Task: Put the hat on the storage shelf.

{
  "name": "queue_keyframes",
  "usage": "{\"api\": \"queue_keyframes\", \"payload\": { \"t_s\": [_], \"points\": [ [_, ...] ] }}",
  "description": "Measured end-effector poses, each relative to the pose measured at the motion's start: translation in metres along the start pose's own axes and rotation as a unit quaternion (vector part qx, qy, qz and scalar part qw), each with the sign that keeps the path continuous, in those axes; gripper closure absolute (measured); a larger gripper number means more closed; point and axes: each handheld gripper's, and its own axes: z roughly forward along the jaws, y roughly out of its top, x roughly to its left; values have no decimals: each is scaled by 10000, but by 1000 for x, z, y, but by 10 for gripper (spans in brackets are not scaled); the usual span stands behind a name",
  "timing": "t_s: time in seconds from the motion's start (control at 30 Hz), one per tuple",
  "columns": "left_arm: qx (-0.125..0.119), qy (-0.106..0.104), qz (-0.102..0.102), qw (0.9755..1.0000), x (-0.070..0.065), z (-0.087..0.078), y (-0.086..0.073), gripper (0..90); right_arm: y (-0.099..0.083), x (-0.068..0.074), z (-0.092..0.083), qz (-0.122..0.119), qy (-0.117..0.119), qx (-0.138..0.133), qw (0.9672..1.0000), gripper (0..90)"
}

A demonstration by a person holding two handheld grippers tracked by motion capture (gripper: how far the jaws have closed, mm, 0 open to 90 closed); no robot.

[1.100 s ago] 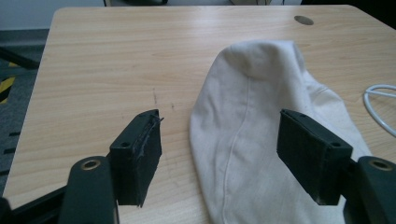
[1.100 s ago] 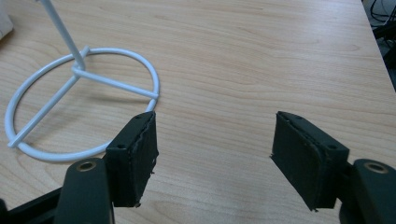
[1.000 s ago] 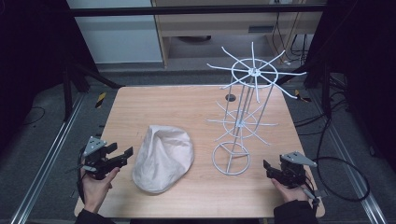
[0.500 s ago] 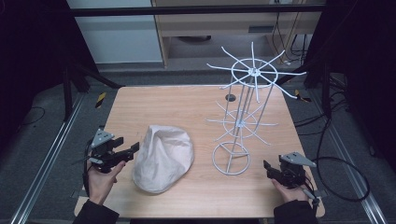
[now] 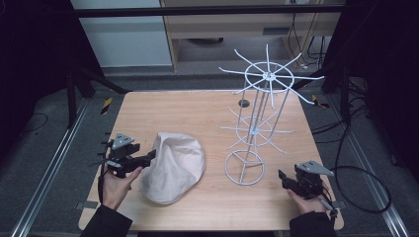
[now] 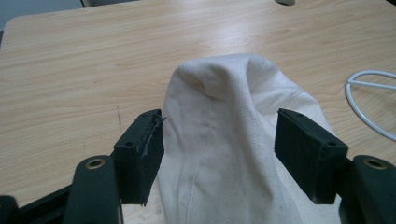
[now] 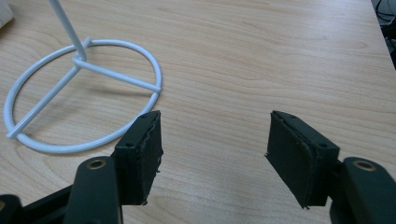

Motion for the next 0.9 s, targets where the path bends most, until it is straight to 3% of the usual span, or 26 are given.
{"api": "queue_keyframes", "payload": {
  "t_s": [0.3,0.9],
  "points": [
    [179,-102,79,9998,-9,8,0,342,0,0,0,-1,27,50,10000,359],
    [587,-32,254,9979,-21,33,-2,412,0,-1,2,-19,48,110,9999,367]
  ]
}}
